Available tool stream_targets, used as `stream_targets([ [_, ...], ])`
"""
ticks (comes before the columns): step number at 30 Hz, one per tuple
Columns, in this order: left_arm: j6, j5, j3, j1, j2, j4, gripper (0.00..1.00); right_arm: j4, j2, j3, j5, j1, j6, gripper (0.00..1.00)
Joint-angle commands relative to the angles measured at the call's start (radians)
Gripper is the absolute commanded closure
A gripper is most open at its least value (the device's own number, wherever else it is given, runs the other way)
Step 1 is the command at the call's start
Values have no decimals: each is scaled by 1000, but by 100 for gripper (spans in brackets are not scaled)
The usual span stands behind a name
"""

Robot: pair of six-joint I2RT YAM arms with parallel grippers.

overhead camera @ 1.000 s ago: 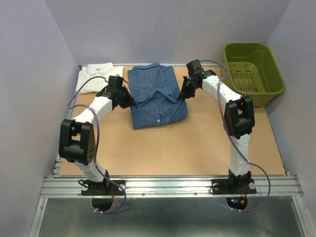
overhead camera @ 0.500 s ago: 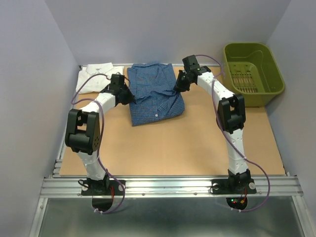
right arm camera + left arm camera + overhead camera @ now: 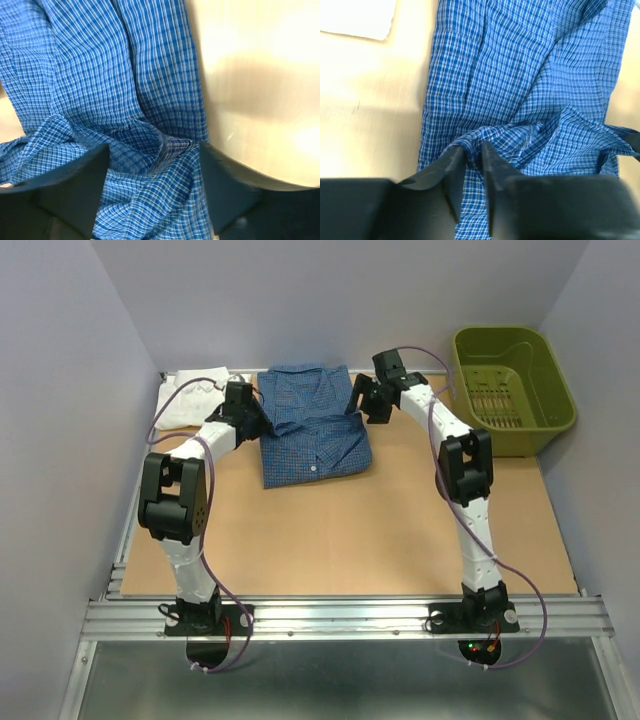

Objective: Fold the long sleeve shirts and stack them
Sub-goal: Fold the shirt

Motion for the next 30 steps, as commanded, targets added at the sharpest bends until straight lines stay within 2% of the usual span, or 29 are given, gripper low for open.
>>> stream_targets([
  [1, 34, -39, 72, 6, -32, 77, 64, 50, -99, 102, 57, -20, -102, 20],
  [5, 15, -92, 80, 26, -74, 76, 63, 57, -223, 46, 56, -39, -183, 15],
  [7, 3, -105, 61, 38, -108, 76, 57, 62, -269, -39, 30, -49, -220, 15],
  [8, 2, -111, 52, 41, -120, 76, 54, 64, -293, -82, 16, -54, -236, 15],
  [10, 3, -117, 17, 50, -155, 80, 40, 87, -367, -219, -24, -60, -266, 15],
  [14, 20, -95, -46, 53, -209, 82, 22, 187, -480, -453, -97, -63, -294, 19],
  [21, 21, 27, -267, 44, -356, 85, 18, 332, -579, -774, -243, -74, -318, 30],
  [24, 18, 49, -353, 27, -410, 88, 18, 398, -591, -874, -298, -86, -322, 30],
  [27, 41, 37, -403, -43, -450, 97, 18, 461, -585, -928, -346, -91, -296, 29],
  [30, 98, -17, -390, -118, -451, 100, 18, 524, -574, -955, -370, -91, -254, 27],
])
